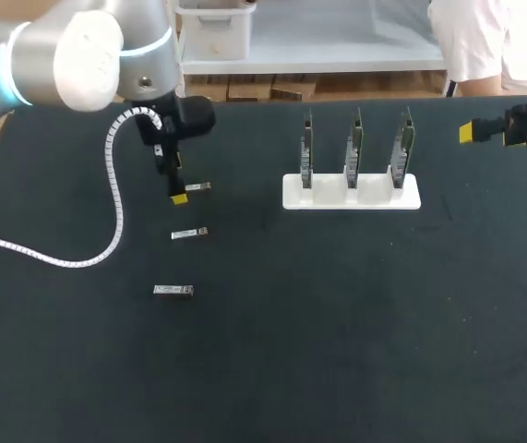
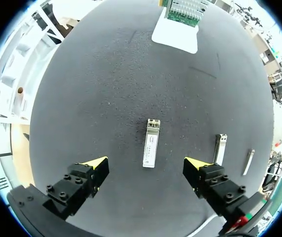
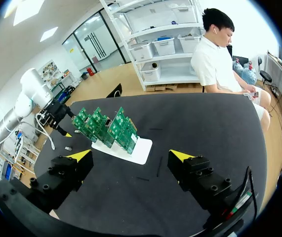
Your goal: Pick up the optical module with the left hand, and insert it into the network port with the right hand.
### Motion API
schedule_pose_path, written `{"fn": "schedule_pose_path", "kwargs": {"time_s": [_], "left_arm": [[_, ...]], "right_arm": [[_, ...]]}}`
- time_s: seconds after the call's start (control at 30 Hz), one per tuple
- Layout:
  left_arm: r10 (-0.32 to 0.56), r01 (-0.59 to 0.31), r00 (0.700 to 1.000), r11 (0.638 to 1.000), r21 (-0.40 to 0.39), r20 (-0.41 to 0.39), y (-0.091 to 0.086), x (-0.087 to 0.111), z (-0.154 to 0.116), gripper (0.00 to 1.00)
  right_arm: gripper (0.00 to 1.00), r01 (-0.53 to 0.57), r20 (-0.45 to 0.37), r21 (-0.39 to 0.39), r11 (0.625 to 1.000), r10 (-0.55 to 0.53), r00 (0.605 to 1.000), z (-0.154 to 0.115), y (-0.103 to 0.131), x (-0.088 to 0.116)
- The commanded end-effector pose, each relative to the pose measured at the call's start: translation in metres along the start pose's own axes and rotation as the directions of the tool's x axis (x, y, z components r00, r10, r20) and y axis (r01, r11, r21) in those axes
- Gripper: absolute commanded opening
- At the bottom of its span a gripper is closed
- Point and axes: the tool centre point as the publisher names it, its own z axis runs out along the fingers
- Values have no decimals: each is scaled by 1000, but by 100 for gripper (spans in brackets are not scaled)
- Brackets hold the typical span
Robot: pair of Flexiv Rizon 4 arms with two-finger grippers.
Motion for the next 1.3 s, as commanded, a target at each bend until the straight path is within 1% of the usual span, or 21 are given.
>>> {"fn": "schedule_pose_path", "kwargs": {"time_s": [0.03,0.3,0.5,0.73,0.93,1.03,1.3], "left_arm": [[6,-6,1000,1000,5,2,-1,0,2,100],[12,-12,1000,1000,3,-1,-6,3,8,100],[5,-5,1000,1000,-14,-9,-7,3,8,100],[-3,3,1000,1000,-15,5,-7,1,9,100],[2,-2,1000,1000,-14,6,-8,-1,11,100],[-10,10,1000,1000,-1,21,-9,-1,11,100],[5,-5,1000,1000,-5,6,-10,-3,15,100]], "right_arm": [[100,0,0,0,1000,0,1000,0,0,0],[100,0,0,0,1000,0,1000,0,0,0],[100,0,0,0,1000,0,1000,0,0,0],[100,0,0,0,1000,0,1000,0,0,0],[100,0,0,0,1000,0,1000,0,0,0],[100,0,0,0,1000,0,1000,0,0,0],[100,0,0,0,1000,0,1000,0,0,0]]}}
